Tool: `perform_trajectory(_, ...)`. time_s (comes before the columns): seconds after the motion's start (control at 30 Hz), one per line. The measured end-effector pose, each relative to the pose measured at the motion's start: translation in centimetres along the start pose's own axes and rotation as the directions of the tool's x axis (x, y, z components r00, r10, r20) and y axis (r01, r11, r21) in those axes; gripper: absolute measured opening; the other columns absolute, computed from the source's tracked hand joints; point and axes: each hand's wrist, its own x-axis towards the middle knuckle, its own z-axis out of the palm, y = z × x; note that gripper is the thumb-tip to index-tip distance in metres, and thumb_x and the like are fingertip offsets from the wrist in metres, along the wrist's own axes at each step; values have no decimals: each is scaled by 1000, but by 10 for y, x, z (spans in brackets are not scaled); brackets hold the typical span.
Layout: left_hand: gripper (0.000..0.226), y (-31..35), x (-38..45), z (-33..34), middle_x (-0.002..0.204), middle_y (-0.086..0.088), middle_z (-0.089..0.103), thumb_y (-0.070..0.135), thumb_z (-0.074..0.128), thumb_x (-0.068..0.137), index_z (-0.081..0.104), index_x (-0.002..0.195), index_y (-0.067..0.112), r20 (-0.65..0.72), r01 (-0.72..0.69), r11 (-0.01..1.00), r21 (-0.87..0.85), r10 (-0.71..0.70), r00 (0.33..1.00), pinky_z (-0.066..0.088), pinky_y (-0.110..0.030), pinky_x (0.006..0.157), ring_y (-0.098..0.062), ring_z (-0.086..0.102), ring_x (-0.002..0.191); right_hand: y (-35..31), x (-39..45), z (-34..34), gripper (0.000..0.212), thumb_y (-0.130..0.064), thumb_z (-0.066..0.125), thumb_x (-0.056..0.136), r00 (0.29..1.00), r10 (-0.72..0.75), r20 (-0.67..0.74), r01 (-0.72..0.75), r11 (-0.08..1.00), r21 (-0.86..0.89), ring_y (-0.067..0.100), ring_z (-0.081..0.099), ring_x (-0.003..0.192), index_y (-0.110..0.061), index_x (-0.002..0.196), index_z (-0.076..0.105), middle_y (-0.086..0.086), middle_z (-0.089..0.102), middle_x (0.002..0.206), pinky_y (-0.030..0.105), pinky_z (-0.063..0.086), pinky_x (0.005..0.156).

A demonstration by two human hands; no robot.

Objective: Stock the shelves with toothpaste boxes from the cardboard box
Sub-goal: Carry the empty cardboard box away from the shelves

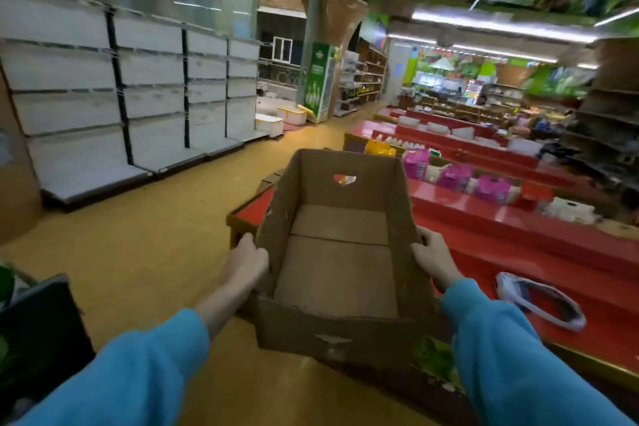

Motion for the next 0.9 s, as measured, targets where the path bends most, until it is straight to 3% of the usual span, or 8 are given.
perform_trajectory(0.07, 48, -1, 32, -2, 142, -8, 53, 20, 40, 98, 41, 146, 19, -34, 47, 999, -22, -48, 998, 50, -48, 100, -33, 55, 123, 5, 60, 31, 46, -16, 53, 76, 997, -47, 68, 45, 999, 30, 22, 71, 96, -29, 117, 69, -4, 76, 102, 46, 58, 87)
perform_trajectory(0.23, 43, -10, 108, -12, 135, -9, 56, 20, 43, 97, 46, 140, 17, -188, 186, 980, -74, -197, 962, 51, -53, 100, -32, 57, 117, -35, 155, 111, 39, -5, 50, 78, 962, -156, 223, 125, 981, 145, 25, 70, 91, -20, 108, 70, 9, 75, 102, 48, 58, 85)
perform_trajectory(0.33, 41, -8, 130, -25, 137, -10, 54, 16, 41, 101, 44, 142, 13, -291, 263, 960, -93, -278, 915, 49, -52, 101, -32, 55, 119, -55, 212, 165, 42, -10, 49, 79, 915, -198, 351, 142, 973, 180, 24, 69, 98, -29, 112, 67, 3, 73, 106, 49, 58, 88)
perform_trajectory(0.53, 28, -48, 163, -47, 123, -6, 59, 24, 40, 101, 52, 126, 22, -472, 438, 869, -231, -493, 730, 51, -51, 97, -30, 57, 105, -103, 286, 293, 50, -14, 50, 85, 742, -336, 580, 251, 942, 224, 23, 68, 105, -26, 132, 60, 2, 70, 116, 49, 57, 90)
perform_trajectory(0.73, 44, -92, 195, -64, 150, -11, 46, 19, 40, 106, 39, 150, 14, -601, 537, 764, -358, -628, 494, 39, -44, 107, -34, 45, 135, -139, 305, 429, 47, -16, 51, 90, 588, -362, 724, 292, 929, 227, 28, 62, 114, -24, 135, 56, 7, 64, 125, 47, 53, 98)
perform_trajectory(0.9, 43, -153, 239, -66, 151, -10, 45, 19, 41, 107, 39, 150, 14, -629, 530, 736, -421, -658, 415, 36, -47, 109, -34, 43, 137, -168, 297, 510, 45, -1, 45, 100, 549, -360, 755, 280, 930, 240, 20, 53, 116, -11, 144, 46, 2, 54, 129, 30, 44, 97)
